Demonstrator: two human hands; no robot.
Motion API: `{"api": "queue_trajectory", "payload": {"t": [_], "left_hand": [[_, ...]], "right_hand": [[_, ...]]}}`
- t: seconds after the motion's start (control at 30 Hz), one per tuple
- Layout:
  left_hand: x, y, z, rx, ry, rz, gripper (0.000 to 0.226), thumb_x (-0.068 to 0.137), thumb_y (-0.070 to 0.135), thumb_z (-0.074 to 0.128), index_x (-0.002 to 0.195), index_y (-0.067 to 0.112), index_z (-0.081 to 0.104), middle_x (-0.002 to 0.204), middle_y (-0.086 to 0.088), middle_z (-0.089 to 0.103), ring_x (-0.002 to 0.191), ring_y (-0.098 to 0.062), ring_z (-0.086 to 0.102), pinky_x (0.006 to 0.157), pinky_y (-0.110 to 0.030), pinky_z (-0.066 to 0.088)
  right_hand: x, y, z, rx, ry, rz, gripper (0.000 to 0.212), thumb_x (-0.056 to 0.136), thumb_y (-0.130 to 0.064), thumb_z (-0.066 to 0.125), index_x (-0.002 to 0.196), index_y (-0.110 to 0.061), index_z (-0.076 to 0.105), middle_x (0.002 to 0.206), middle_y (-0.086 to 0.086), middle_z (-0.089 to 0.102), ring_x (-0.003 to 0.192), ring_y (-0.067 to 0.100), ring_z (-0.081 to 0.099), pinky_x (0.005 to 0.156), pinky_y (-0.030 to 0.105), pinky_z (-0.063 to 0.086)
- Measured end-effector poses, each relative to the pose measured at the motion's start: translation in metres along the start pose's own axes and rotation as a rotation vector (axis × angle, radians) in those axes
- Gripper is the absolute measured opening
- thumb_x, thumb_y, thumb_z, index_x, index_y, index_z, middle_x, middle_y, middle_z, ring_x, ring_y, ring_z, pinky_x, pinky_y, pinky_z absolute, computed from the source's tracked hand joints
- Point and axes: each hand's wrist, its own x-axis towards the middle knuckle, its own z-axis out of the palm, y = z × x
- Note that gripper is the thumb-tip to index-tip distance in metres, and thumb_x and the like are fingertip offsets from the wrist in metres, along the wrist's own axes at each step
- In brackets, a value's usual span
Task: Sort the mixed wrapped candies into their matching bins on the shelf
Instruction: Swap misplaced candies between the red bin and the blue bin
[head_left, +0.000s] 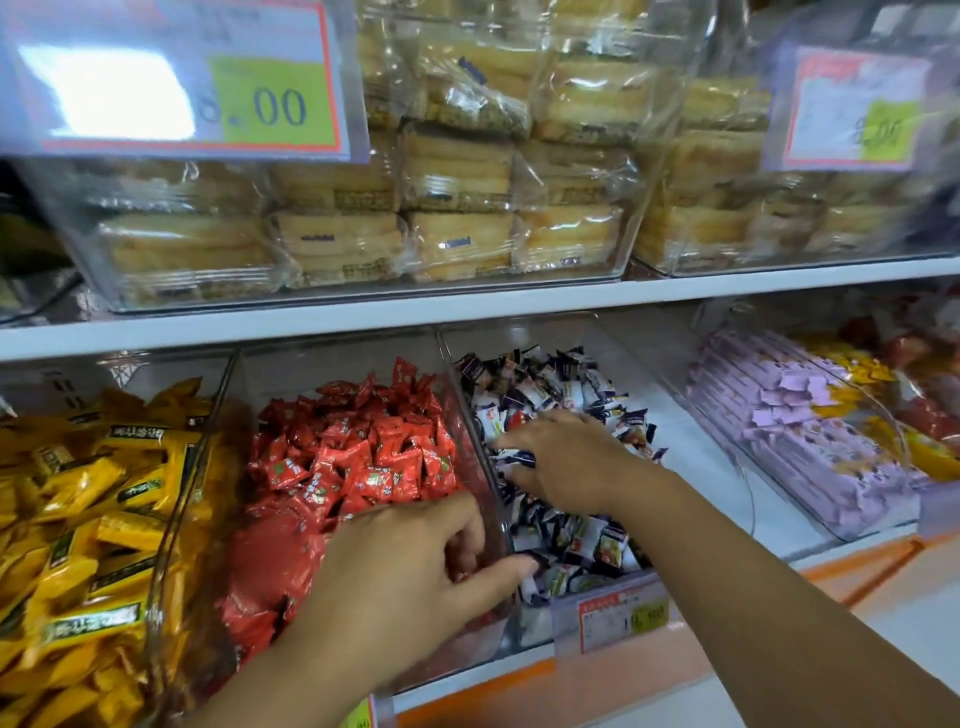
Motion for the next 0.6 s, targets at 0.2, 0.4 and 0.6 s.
{"api": "queue_trajectory", "payload": {"t": [0.2,0.4,0.6], "left_hand": [[0.008,0.006,-0.015,-0.021,0.157,0.067,0.036,0.081,0.074,0.039,0.1,0.046,0.051,0.1,0.03,0.055,0.094,0.007,0.048,0.078,-0.018,0.042],[0.01,-0.004,0.0,0.095,-0.091,0.057,0.068,0.084,0.079,0.007,0.145,0.053,-0.01,0.149,0.036,-0.026,0.14,0.008,-0.02,0.114,-0.027,-0.007],[0.01,-0.006,0.003,0.074,-0.059,0.039,0.07,0.077,0.082,0.005,0.143,0.059,-0.003,0.146,0.042,-0.024,0.14,0.01,-0.013,0.112,-0.022,-0.006]], "right_hand": [[-0.038,0.015,-0.005,0.165,0.023,0.0,0.038,0.101,-0.045,0.038,0.139,-0.043,0.044,0.155,-0.012,0.031,0.147,0.019,0.012,0.119,0.043,0.014],[-0.023,0.026,-0.014,0.274,0.222,0.026,0.033,0.103,-0.018,0.04,0.129,-0.026,0.06,0.117,0.004,0.065,0.083,0.023,0.064,0.074,0.034,0.053],[0.036,0.031,-0.005,0.065,0.204,-0.07,0.043,0.097,-0.013,0.046,0.139,-0.025,0.049,0.143,0.007,0.048,0.115,0.024,0.05,0.096,0.033,0.043]]}}
